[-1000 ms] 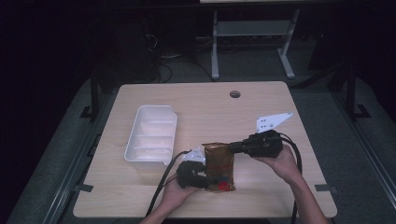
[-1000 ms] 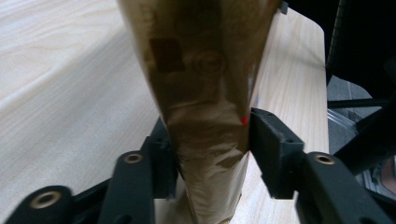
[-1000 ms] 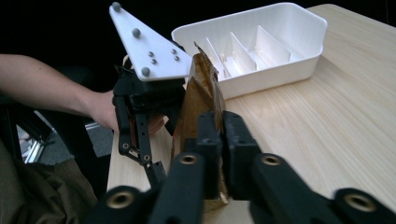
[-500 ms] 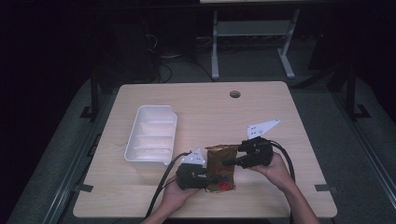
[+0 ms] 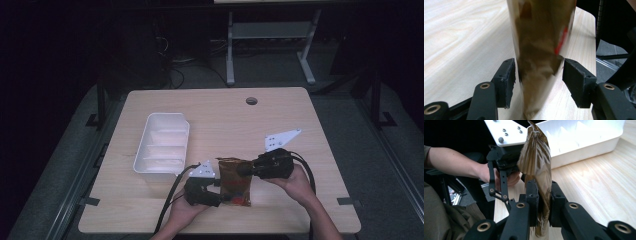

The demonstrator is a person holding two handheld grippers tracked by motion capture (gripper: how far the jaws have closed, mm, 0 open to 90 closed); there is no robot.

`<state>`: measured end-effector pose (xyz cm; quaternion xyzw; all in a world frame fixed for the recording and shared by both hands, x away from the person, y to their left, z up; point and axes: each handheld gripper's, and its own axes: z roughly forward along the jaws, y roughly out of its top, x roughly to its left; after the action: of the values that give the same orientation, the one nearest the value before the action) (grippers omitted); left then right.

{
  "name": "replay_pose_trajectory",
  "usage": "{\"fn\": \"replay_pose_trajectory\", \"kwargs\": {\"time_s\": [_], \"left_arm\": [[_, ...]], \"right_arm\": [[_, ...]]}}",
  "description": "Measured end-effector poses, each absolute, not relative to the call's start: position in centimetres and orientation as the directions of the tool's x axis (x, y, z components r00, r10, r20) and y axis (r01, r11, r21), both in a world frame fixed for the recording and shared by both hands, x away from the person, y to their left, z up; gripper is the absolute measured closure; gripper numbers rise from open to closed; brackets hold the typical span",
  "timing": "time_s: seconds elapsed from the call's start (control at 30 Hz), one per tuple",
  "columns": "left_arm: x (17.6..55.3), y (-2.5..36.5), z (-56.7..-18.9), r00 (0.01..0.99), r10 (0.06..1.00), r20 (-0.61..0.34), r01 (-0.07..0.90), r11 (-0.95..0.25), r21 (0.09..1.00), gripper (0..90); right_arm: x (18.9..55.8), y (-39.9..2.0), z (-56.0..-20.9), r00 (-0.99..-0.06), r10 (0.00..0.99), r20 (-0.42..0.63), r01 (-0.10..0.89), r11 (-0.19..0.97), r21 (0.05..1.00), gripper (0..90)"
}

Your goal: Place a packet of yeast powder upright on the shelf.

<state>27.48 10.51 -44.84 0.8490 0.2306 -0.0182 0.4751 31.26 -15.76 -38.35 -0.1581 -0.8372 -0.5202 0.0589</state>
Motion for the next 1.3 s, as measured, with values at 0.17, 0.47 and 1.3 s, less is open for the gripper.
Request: {"fn": "replay_pose_trajectory", "kwargs": {"time_s": [0.17, 0.47, 1.3], "left_arm": [[27.4, 11.0, -44.6, 0.891, 0.390, -0.234, 0.405, -0.445, 0.799, 40.3], [27.0, 11.0, -44.2, 0.903, 0.399, -0.161, 0.358, -0.490, 0.795, 35.6], [25.2, 10.4, -44.2, 0.939, 0.334, -0.077, 0.280, -0.616, 0.736, 13.6]], "right_arm": [[31.3, -16.8, -38.0, -0.936, 0.236, 0.262, 0.339, 0.398, 0.852, 81.7], [31.6, -18.8, -37.0, -0.919, 0.323, 0.225, 0.346, 0.389, 0.854, 82.2], [36.5, -16.9, -34.2, -0.882, 0.412, 0.228, 0.384, 0.349, 0.855, 84.2]]}}
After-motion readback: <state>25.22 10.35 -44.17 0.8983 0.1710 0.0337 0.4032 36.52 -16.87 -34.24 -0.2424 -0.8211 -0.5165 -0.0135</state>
